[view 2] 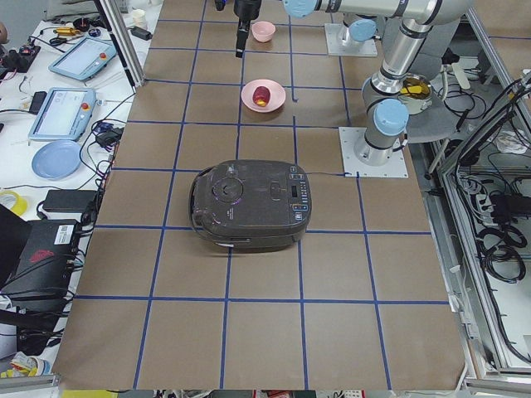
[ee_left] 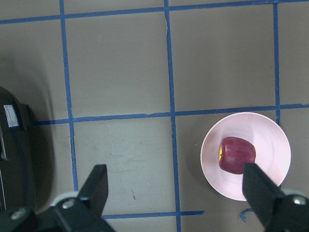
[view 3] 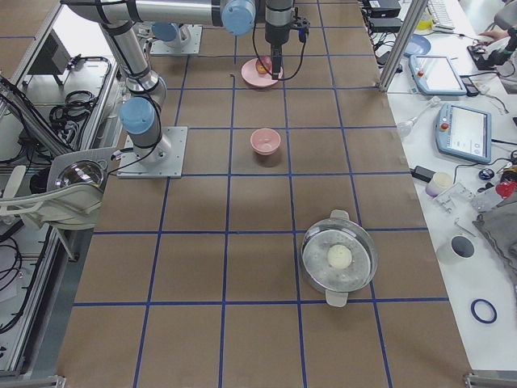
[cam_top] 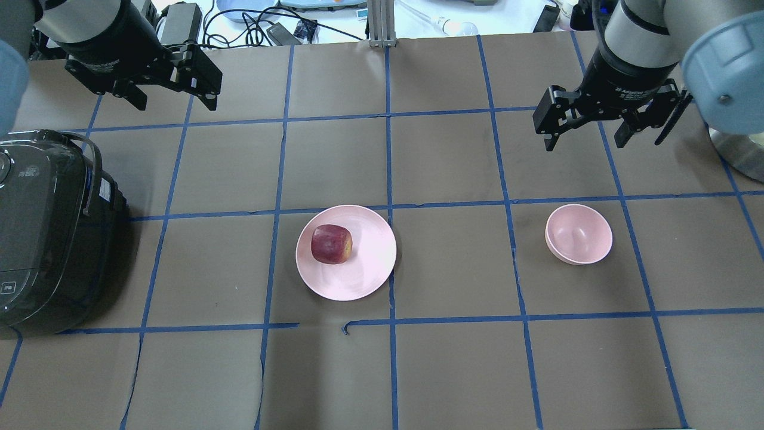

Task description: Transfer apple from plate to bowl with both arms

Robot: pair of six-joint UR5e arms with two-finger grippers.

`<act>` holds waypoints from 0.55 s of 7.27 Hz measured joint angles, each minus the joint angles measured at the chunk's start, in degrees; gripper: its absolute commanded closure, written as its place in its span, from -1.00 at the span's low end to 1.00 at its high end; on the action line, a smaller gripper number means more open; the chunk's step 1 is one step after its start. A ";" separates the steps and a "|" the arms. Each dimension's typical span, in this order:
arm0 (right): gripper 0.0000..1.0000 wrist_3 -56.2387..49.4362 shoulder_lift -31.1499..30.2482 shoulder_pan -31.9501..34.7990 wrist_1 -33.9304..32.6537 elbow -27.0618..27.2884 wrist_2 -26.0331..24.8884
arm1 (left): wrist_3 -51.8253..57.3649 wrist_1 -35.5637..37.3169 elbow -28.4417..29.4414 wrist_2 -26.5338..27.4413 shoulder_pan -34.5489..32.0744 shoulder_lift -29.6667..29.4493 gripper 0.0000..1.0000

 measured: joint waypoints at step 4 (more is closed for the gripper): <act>-1.00 -0.08 -0.04 0.01 0.06 -0.21 -0.05 | -0.05 -0.24 0.07 0.04 -0.01 0.00 -1.00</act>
